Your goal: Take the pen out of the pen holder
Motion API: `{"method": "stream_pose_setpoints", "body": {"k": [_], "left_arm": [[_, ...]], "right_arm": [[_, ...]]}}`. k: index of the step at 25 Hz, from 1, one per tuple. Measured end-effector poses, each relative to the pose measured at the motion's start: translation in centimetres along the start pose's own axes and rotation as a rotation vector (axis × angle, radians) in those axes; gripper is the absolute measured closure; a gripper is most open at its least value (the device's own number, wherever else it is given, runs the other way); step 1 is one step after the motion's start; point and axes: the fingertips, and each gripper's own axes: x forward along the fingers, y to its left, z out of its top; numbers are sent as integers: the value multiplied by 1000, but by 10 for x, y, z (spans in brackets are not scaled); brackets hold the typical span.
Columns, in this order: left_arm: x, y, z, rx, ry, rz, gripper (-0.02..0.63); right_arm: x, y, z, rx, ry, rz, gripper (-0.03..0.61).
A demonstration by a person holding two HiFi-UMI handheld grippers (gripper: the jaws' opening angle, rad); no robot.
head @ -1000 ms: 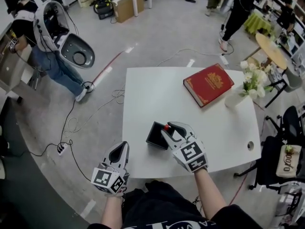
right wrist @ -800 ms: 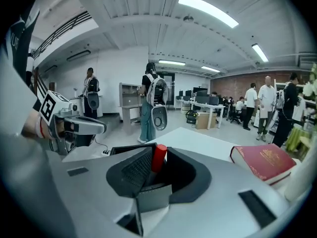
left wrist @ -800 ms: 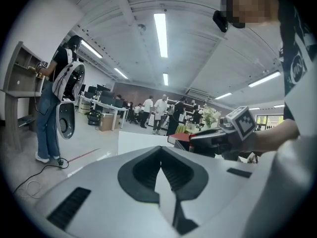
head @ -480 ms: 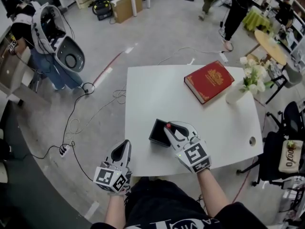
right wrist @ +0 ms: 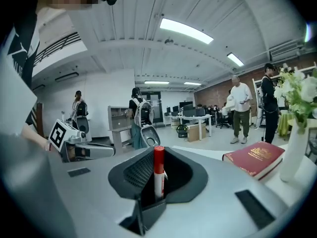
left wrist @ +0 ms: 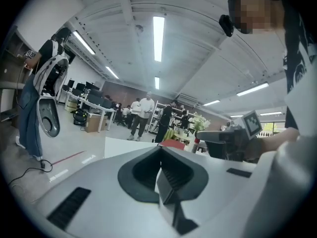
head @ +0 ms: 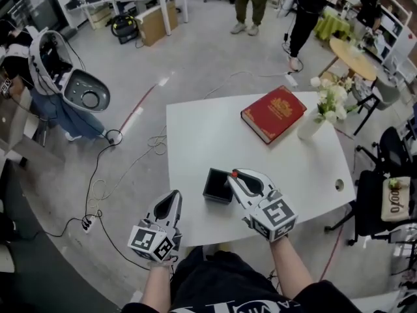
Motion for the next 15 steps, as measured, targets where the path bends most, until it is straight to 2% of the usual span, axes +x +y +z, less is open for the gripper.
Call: {"method": "stream_pose_setpoints", "body": {"k": [7,15], "left_arm": [[-2,0,10,15,21,-53,612],[-9,0,10,29,36,-86,612]], "right_arm": [[-17,2,21,61,-68,-79,512],[-31,8,38,73,-124,-134,512]]}}
